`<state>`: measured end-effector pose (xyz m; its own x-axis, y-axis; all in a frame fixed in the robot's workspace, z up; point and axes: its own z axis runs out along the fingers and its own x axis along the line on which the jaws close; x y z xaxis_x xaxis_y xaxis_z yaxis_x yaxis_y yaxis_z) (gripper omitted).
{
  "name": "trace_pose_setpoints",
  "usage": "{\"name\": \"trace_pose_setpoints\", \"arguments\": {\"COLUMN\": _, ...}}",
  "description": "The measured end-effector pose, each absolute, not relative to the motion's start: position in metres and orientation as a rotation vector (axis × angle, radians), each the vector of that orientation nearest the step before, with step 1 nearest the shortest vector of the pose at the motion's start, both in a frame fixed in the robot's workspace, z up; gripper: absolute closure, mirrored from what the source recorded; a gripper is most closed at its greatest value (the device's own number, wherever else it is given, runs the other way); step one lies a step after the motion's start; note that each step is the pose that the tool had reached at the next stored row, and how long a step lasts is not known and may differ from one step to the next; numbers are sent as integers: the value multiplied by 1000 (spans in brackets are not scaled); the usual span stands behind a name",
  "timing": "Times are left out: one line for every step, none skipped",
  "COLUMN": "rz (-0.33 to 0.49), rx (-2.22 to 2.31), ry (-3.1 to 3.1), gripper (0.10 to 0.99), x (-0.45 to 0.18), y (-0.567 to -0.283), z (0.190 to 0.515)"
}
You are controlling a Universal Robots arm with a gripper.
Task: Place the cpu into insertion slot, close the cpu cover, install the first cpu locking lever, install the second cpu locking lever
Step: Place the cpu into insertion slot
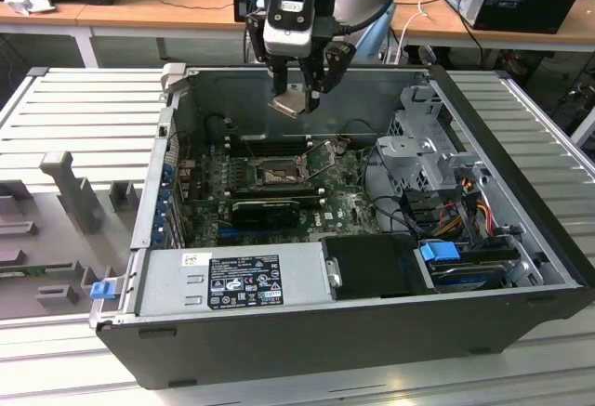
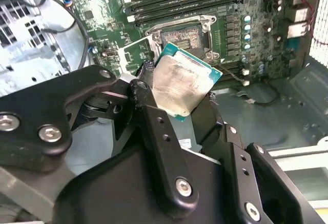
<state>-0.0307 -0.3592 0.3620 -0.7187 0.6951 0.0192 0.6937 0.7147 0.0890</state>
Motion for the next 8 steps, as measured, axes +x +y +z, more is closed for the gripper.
{"name": "trace_pose_setpoints", "arguments": {"rz": 140, "rx": 1198, "ry": 2883, "gripper": 549, "x": -31, "y": -359, "z": 362}}
{"name": "trace_pose_setpoints", "arguments": {"rz": 140, "rx": 1221, "ry": 2873, "gripper": 549, "x": -31, "y": -359, "z": 362}}
{"name": "trace_pose_setpoints", "arguments": {"rz": 139, "rx": 1276, "ry": 2847, "gripper": 549, "x": -31, "y": -359, "z": 361}}
{"name": "trace_pose_setpoints", "arguments": {"rz": 139, "rx": 1316, "ry": 2827, "gripper": 549, "x": -31, "y": -359, "z": 361}}
{"name": "trace_pose_setpoints", "arguments": {"rz": 138, "rx": 1340, "ry": 2815, "gripper": 549, "x": -31, "y": -359, "z": 361}}
{"name": "trace_pose_setpoints", "arguments": {"rz": 138, "rx": 1384, "ry": 2792, "gripper": 549, "x": -31, "y": -359, "z": 361}}
{"name": "trace_pose_setpoints", "arguments": {"rz": 137, "rx": 1408, "ry": 2779, "gripper": 549, "x": -31, "y": -359, "z": 361}}
{"name": "trace_pose_setpoints", "arguments": {"rz": 137, "rx": 1428, "ry": 2768, "gripper": 549, "x": -31, "y": -359, "z": 360}}
